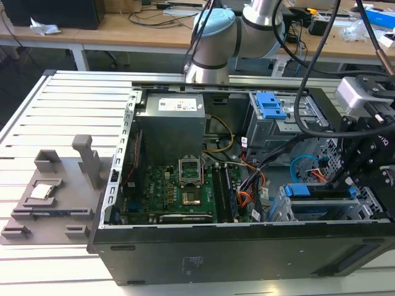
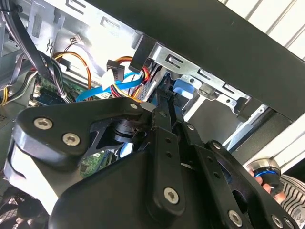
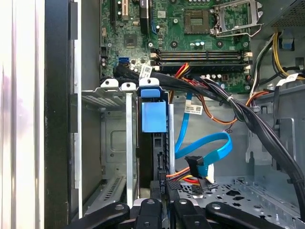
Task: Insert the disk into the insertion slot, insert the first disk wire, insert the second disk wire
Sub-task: 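Insert the first disk wire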
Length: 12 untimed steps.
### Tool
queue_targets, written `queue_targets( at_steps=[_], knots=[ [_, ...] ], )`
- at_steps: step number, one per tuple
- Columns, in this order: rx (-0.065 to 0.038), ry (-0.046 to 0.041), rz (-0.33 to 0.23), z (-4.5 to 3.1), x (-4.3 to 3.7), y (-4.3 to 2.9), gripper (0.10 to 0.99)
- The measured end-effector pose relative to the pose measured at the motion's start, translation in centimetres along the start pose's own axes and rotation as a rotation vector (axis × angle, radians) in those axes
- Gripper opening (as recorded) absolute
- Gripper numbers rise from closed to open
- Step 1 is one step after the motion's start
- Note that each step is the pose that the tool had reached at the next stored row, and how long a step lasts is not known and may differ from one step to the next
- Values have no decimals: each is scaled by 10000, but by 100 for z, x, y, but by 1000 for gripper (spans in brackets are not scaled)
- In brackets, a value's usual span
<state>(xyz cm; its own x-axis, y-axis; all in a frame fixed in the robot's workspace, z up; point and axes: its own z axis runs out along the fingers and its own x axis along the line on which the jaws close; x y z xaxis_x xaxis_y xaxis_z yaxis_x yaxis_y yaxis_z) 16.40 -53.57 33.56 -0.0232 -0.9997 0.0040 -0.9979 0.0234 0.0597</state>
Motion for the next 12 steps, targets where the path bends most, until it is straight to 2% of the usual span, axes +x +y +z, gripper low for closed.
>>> queue_targets(
  at_steps=[6, 7, 10, 12],
  knots=[
    [-2, -22, 3, 12, 1, 2, 176],
    [-1, -7, 1, -4, 0, 1, 239],
    [-1, -7, 0, -92, 0, 6, 239],
    [-1, -7, 0, -195, 1, 12, 239]
  ],
)
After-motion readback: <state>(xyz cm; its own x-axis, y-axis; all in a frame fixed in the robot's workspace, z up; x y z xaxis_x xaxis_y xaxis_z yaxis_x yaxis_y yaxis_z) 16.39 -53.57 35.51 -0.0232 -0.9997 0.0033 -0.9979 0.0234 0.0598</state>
